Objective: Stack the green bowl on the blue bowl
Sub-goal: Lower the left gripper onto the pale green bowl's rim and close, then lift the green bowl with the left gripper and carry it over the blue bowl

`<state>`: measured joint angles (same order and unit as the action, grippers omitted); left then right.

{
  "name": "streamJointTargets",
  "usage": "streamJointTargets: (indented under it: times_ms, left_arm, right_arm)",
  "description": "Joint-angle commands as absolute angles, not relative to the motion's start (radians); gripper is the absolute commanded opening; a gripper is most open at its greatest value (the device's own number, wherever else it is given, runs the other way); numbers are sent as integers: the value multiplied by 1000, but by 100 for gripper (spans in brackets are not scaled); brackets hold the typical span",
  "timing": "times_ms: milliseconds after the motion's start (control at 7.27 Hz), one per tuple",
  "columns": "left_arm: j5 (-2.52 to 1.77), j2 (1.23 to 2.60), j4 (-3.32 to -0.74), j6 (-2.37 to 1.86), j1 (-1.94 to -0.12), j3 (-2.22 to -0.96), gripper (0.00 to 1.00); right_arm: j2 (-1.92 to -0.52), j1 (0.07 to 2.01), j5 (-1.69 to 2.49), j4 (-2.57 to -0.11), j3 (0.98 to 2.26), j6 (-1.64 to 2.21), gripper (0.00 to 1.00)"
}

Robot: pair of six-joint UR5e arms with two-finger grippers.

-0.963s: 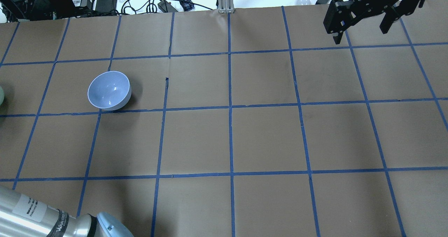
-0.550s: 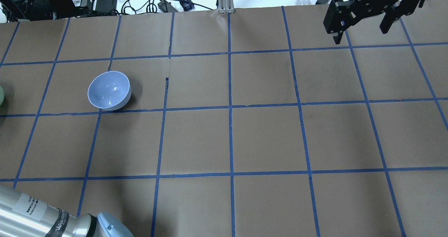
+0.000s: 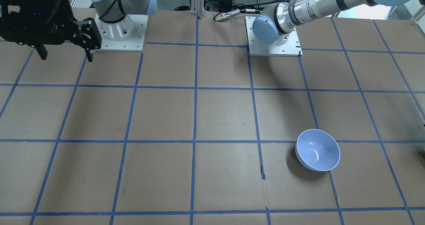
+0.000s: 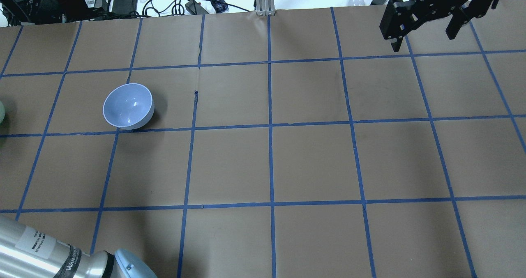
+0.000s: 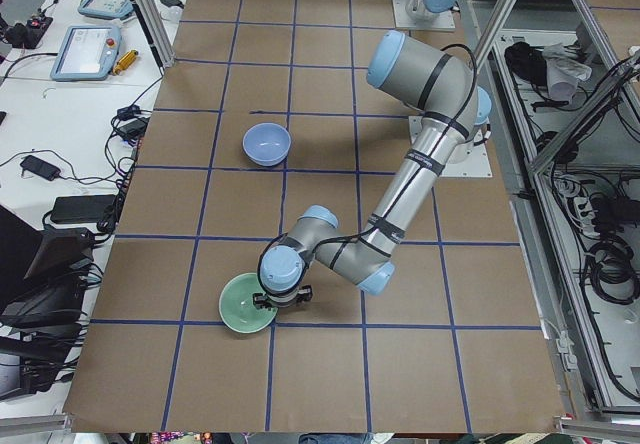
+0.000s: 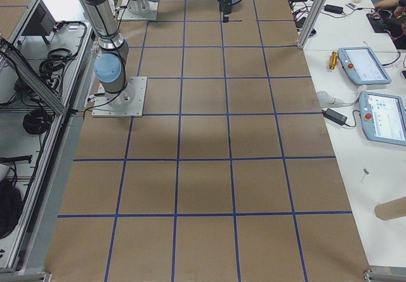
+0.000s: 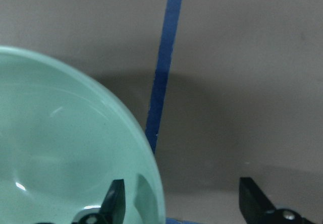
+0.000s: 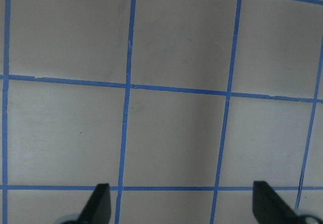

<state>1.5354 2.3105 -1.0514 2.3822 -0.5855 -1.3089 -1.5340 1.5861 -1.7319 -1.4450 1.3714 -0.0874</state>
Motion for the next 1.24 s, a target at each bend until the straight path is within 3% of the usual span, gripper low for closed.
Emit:
streamJointTargets:
  times_ms: [0, 413, 550, 1101]
  left_arm:
    - [1536, 2306, -1049, 2395, -587, -1308, 38]
    - [1537, 2299, -1052, 2396, -589, -1308, 17]
    - [1537, 2301, -1051, 2396, -589, -1308, 0]
    - [1534, 2301, -1040, 2402, -589, -1308, 0]
  right_arm:
    - [-1534, 1586, -1732, -1445, 1371, -87, 100]
    - [-1534, 1586, -1732, -1445, 1371, -87, 100]
    - [-1534, 1586, -1732, -1445, 1371, -87, 100]
    - [-1534, 1586, -1732, -1445, 1371, -87, 100]
